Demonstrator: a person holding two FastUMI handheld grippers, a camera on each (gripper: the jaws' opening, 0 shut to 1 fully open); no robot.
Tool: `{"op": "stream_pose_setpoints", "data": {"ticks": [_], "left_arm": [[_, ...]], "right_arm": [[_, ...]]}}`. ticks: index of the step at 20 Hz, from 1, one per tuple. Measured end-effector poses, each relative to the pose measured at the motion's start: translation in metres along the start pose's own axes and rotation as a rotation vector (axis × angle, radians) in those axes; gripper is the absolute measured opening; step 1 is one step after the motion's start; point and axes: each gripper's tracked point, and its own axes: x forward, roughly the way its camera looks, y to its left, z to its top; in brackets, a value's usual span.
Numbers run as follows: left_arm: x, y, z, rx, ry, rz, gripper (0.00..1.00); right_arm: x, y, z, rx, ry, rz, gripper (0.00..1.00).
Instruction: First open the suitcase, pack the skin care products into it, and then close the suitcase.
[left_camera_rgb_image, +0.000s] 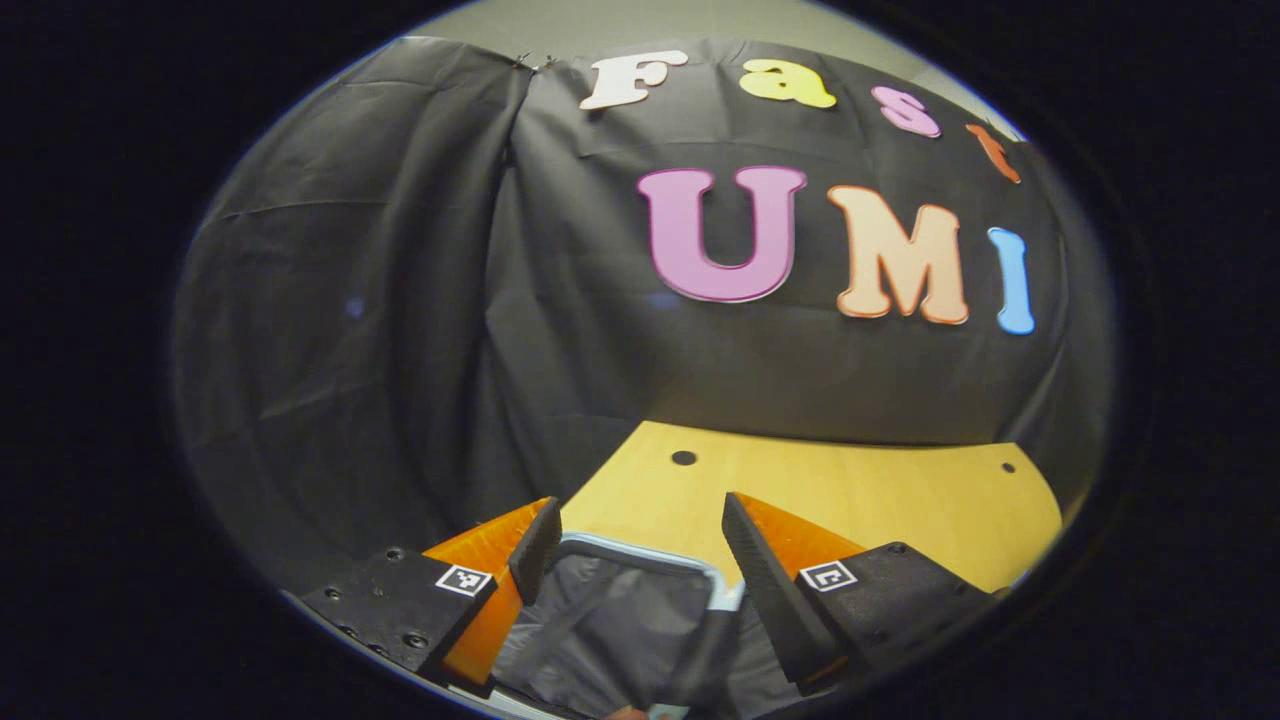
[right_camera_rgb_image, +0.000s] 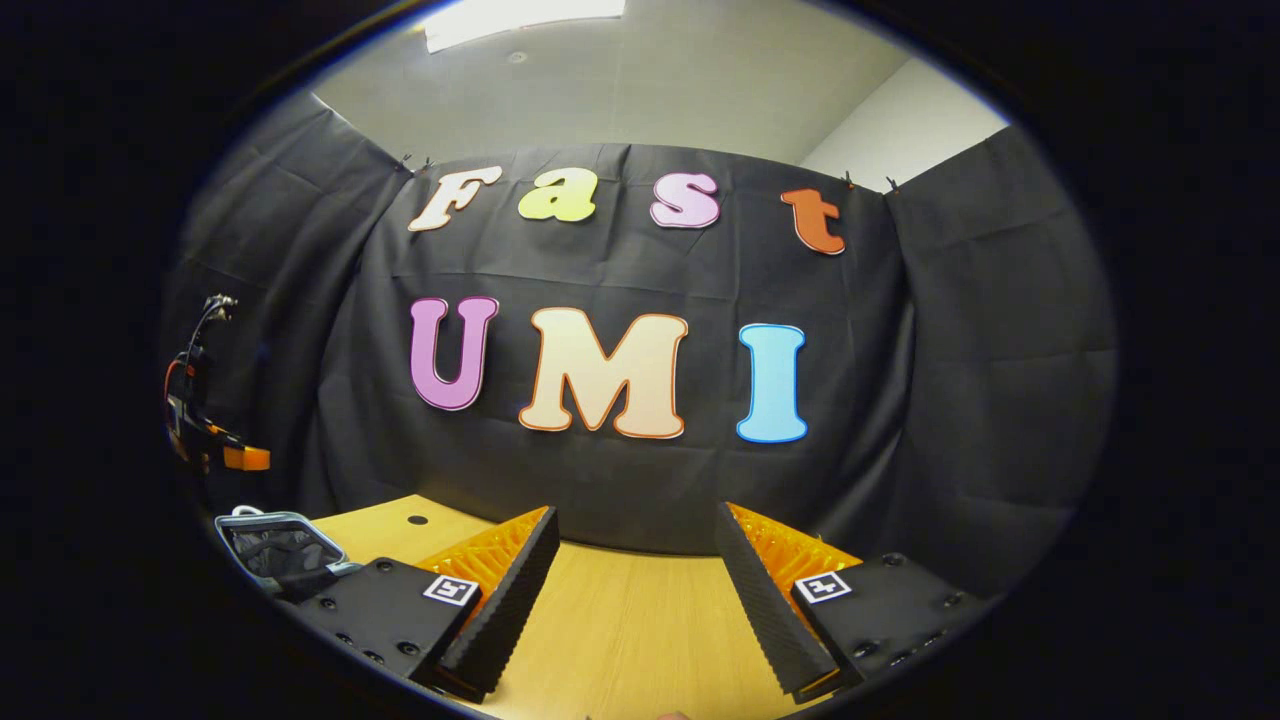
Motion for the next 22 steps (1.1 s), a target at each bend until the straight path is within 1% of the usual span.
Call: {"op": "stream_pose_setpoints", "data": {"ticks": [1,2,5,6,7,8,9,13,14,16,18,22], "left_arm": [[-0.004,-0.017,0.002,-0.002,-0.008,-0.015,0.95],[-0.007,-0.033,0.004,-0.009,-0.017,-0.03,0.95],[-0.019,-0.079,0.003,-0.024,-0.022,-0.084,0.95],[-0.021,-0.094,0.002,-0.021,-0.019,-0.103,0.96],[-0.023,-0.107,0.001,-0.017,-0.017,-0.118,0.99],[-0.028,-0.121,-0.001,-0.016,-0.013,-0.134,0.99],[-0.031,-0.135,-0.003,-0.016,-0.008,-0.153,0.95],[-0.044,-0.196,-0.019,-0.012,0.026,-0.237,0.97],[-0.048,-0.211,-0.024,-0.008,0.034,-0.256,0.96],[-0.056,-0.241,-0.035,-0.003,0.058,-0.299,0.96],[-0.064,-0.266,-0.045,-0.001,0.075,-0.333,0.96],[-0.079,-0.309,-0.066,0.016,0.11,-0.386,0.96]], "right_arm": [[-0.001,-0.006,-0.003,0.006,0.006,0.001,0.98],[-0.002,-0.013,-0.006,0.012,0.009,-0.001,1.0],[-0.003,-0.035,-0.009,0.021,0.011,-0.01,1.0],[-0.004,-0.041,-0.01,0.022,0.01,-0.014,0.99],[-0.005,-0.048,-0.011,0.024,0.009,-0.017,1.0],[-0.007,-0.053,-0.013,0.027,0.009,-0.019,1.0],[-0.007,-0.059,-0.014,0.028,0.01,-0.02,0.99],[-0.016,-0.081,-0.024,0.033,0.025,-0.026,1.0],[-0.018,-0.085,-0.026,0.032,0.029,-0.024,0.98],[-0.023,-0.095,-0.027,0.029,0.03,-0.021,0.98],[-0.028,-0.104,-0.029,0.028,0.029,-0.019,1.0],[-0.036,-0.118,-0.037,0.024,0.043,-0.01,1.0]]}}
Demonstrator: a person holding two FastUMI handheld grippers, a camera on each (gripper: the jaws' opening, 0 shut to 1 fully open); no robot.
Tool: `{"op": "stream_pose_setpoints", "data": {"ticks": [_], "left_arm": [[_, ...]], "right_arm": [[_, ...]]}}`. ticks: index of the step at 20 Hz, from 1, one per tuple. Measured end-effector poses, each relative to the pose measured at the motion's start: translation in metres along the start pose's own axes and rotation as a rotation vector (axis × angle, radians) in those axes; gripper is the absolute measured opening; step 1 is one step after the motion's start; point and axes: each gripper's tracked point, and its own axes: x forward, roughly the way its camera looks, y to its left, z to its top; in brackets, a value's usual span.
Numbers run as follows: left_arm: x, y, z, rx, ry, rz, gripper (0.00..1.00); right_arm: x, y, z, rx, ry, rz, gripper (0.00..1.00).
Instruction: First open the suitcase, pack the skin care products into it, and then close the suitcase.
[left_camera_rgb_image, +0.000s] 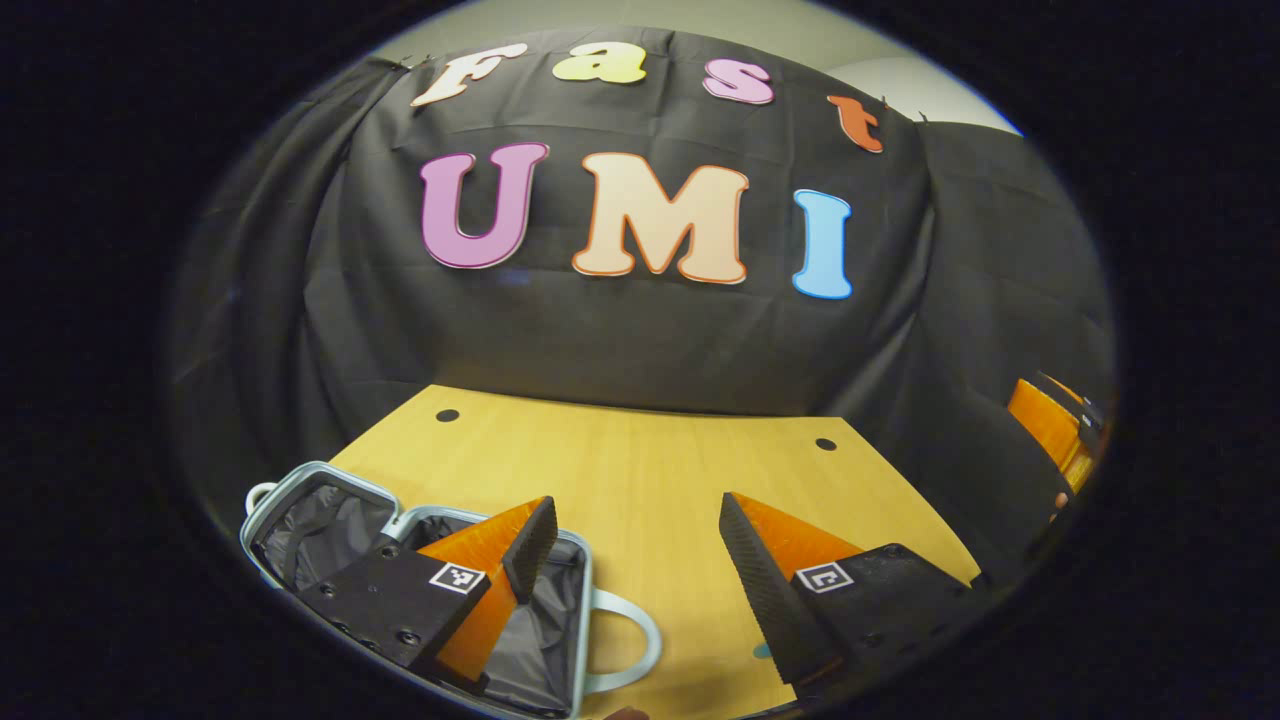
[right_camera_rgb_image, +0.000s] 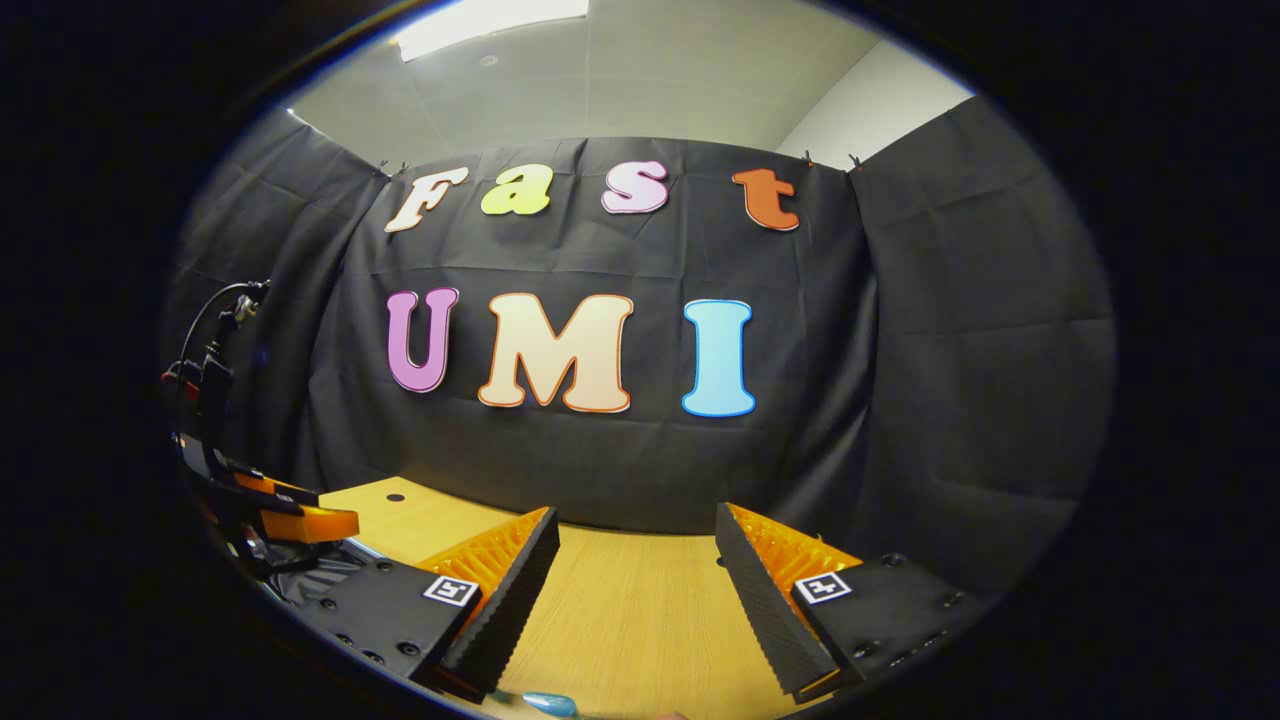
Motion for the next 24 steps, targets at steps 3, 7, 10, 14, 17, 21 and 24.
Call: {"op": "stream_pose_setpoints", "data": {"ticks": [3,7,10,14,17,21,24], "left_arm": [[0.005,-0.027,-0.024,-0.009,0.051,-0.03,0.96],[0.006,-0.061,-0.056,-0.018,0.121,-0.07,0.97],[0.004,-0.085,-0.078,-0.014,0.165,-0.108,0.95],[0.005,-0.111,-0.106,0.005,0.22,-0.148,0.95],[0.007,-0.121,-0.133,0.025,0.268,-0.162,0.95],[0.011,-0.125,-0.179,0.053,0.34,-0.16,0.94],[0.018,-0.127,-0.206,0.061,0.392,-0.155,0.88]], "right_arm": [[-0.006,-0.01,-0.004,-0.003,0.006,0.006,1.0],[-0.012,-0.021,-0.013,-0.013,0.023,0.014,1.0],[-0.017,-0.027,-0.019,-0.016,0.034,0.019,1.0],[-0.022,-0.03,-0.028,-0.019,0.056,0.027,0.98],[-0.025,-0.031,-0.031,-0.028,0.065,0.033,0.99],[-0.028,-0.027,-0.04,-0.04,0.086,0.046,0.99],[-0.034,-0.023,-0.05,-0.052,0.106,0.062,0.99]]}}
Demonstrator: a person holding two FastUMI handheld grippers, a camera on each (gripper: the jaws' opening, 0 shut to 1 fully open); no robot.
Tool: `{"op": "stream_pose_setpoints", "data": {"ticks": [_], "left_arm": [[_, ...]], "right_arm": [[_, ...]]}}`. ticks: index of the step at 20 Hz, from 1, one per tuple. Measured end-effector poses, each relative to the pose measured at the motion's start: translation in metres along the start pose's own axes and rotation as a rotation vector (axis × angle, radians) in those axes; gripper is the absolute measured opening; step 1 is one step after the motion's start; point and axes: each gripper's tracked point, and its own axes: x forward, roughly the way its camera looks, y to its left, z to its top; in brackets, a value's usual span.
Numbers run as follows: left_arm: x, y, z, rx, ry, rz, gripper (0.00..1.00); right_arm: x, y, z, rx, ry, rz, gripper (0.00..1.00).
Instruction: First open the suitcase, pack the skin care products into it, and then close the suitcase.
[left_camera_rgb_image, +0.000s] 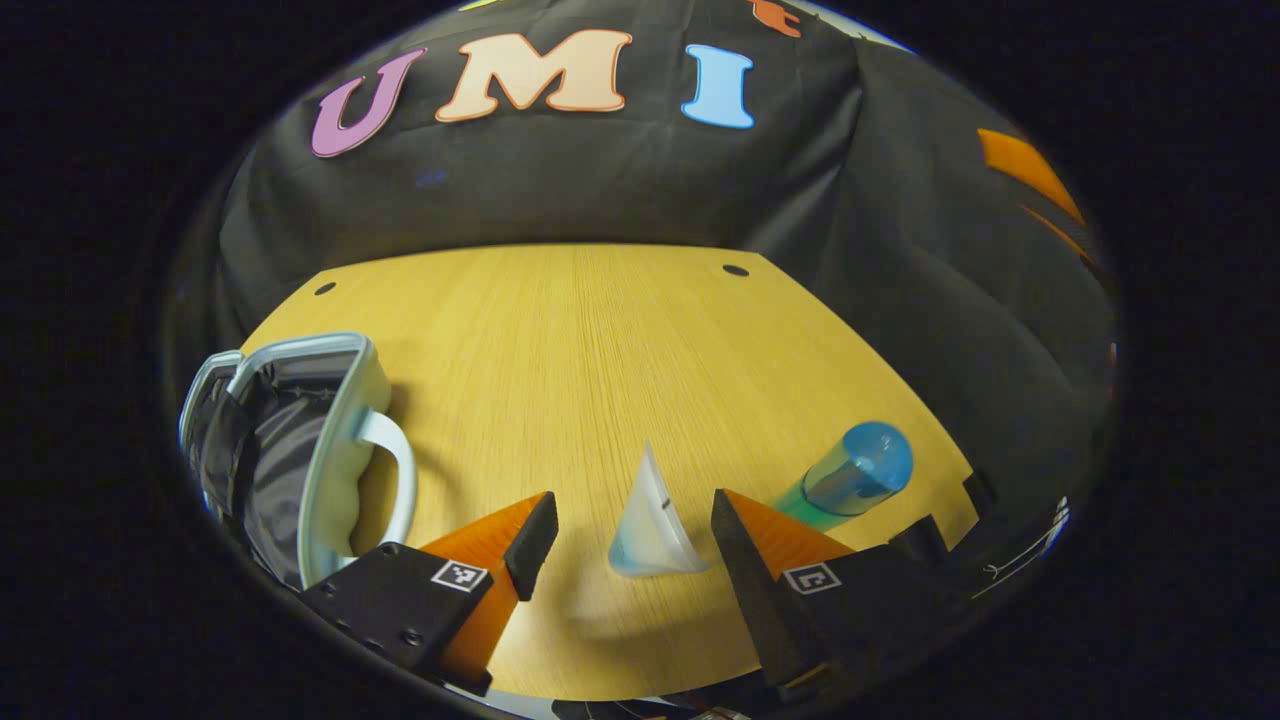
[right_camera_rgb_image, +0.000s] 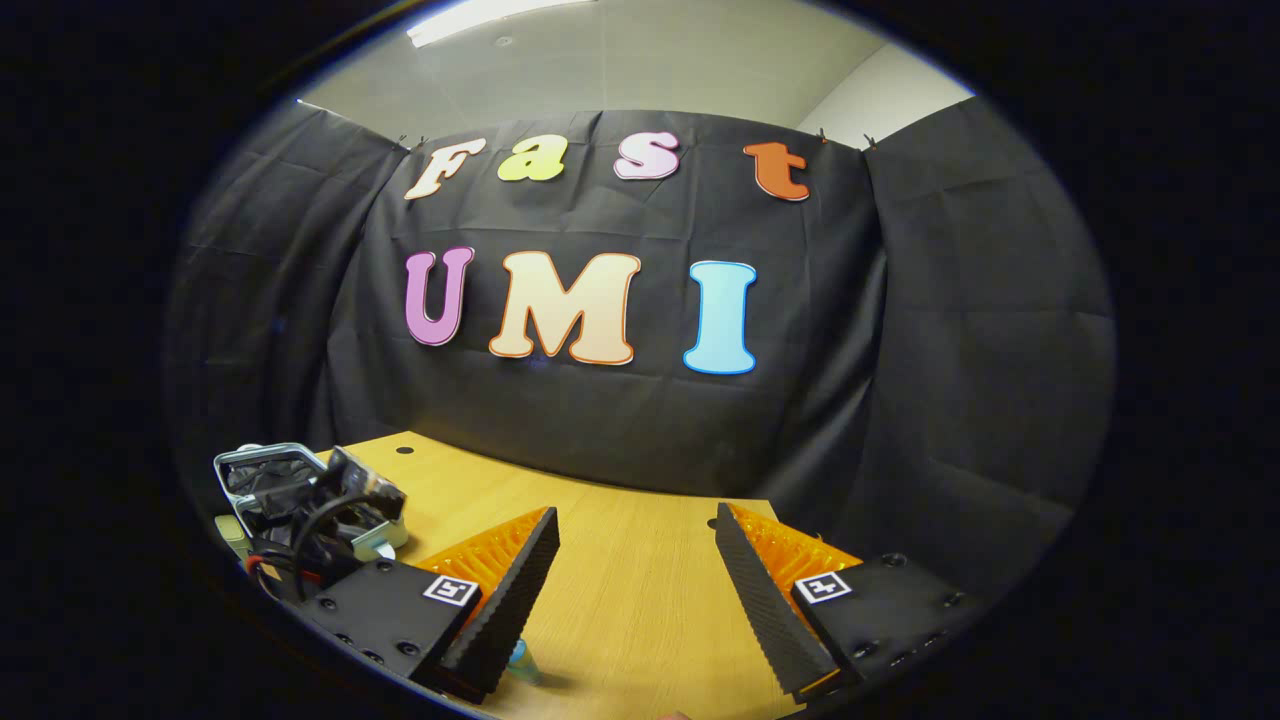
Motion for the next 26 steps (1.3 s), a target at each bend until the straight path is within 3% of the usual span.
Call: {"op": "stream_pose_setpoints", "data": {"ticks": [2,6,7,16,26], "left_arm": [[0.009,0.0,-0.007,0.002,0.015,0.006,0.82],[0.016,0.003,-0.007,0.009,0.029,0.01,0.3],[0.016,0.003,-0.005,0.004,0.034,0.004,0.28],[-0.03,0.035,0.044,-0.023,-0.027,0.062,0.25],[-0.078,0.077,0.058,-0.071,-0.044,0.161,0.24]], "right_arm": [[-0.004,0.006,-0.005,-0.018,0.007,0.02,0.99],[-0.005,0.021,-0.021,-0.046,0.017,0.077,0.99],[-0.005,0.024,-0.028,-0.043,0.025,0.09,0.99],[0.0,0.072,-0.105,-0.022,0.156,0.24,0.99],[-0.01,0.109,-0.203,-0.039,0.344,0.354,0.99]]}}
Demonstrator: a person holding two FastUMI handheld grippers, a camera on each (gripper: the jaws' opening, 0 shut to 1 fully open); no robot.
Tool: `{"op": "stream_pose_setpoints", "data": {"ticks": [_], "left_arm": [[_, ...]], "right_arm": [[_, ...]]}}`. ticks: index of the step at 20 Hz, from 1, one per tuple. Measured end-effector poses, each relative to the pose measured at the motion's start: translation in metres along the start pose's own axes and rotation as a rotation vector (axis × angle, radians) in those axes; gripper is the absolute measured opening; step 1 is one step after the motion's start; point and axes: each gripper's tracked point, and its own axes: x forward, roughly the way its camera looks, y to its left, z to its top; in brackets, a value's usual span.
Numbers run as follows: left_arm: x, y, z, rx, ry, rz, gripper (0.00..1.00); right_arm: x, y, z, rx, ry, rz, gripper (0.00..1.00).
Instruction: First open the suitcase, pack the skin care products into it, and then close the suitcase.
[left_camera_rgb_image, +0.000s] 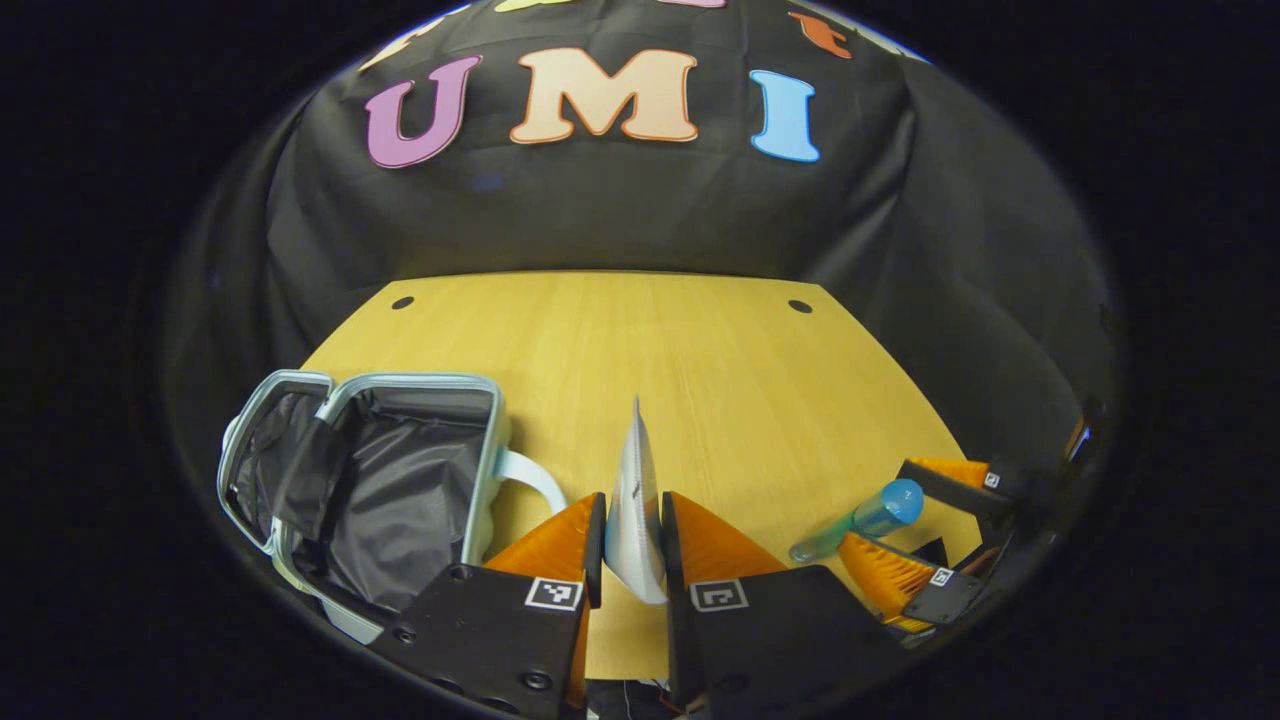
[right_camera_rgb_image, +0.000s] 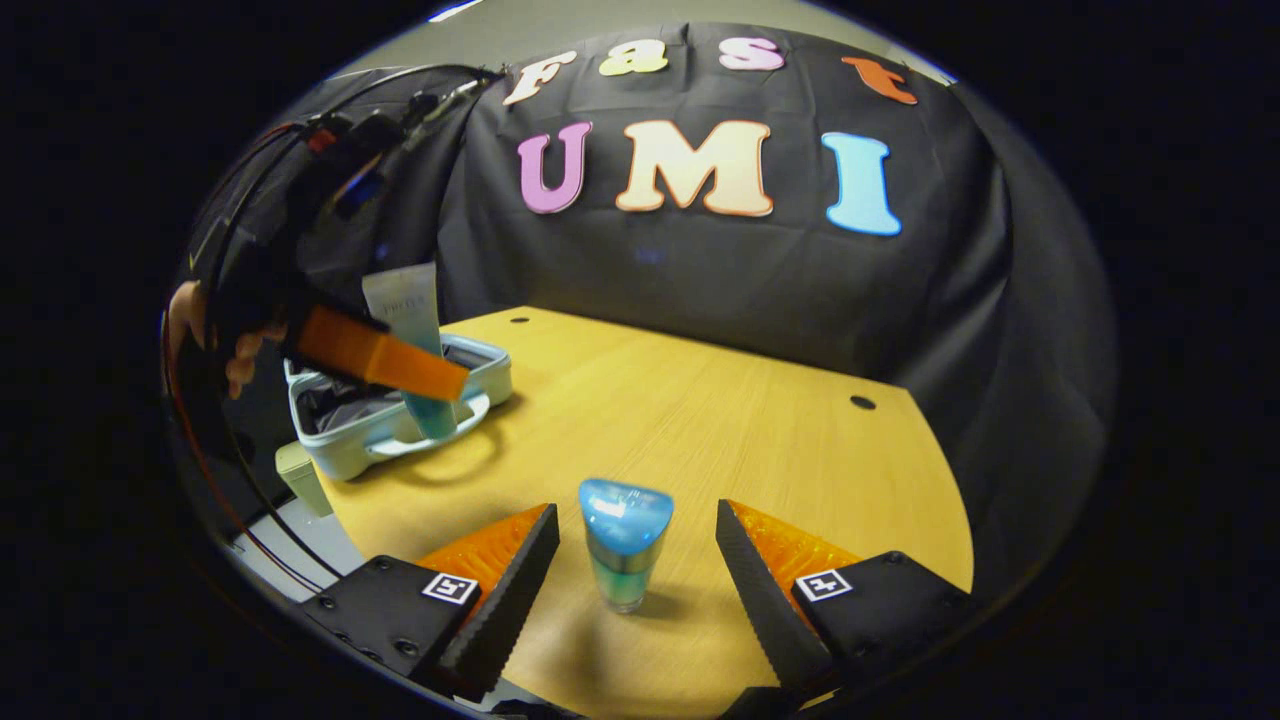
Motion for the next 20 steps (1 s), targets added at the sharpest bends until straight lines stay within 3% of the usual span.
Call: {"op": "stream_pose_setpoints", "data": {"ticks": [2,6,13,16,20], "left_arm": [[-0.007,0.017,-0.002,-0.009,0.012,0.033,0.24],[-0.025,0.054,-0.005,-0.03,0.025,0.096,0.24],[-0.036,0.145,-0.016,0.005,0.103,0.167,0.24],[-0.032,0.18,-0.025,-0.022,0.162,0.159,0.24],[-0.02,0.217,-0.045,0.014,0.276,0.148,0.24]], "right_arm": [[0.005,0.008,-0.015,0.008,0.039,0.032,0.94],[0.011,0.01,-0.018,0.105,0.085,0.063,0.48],[0.014,0.031,0.025,0.171,0.105,0.038,0.47],[0.016,0.057,0.052,0.176,0.088,0.029,0.46],[0.027,0.101,0.078,0.207,0.092,0.056,0.46]]}}
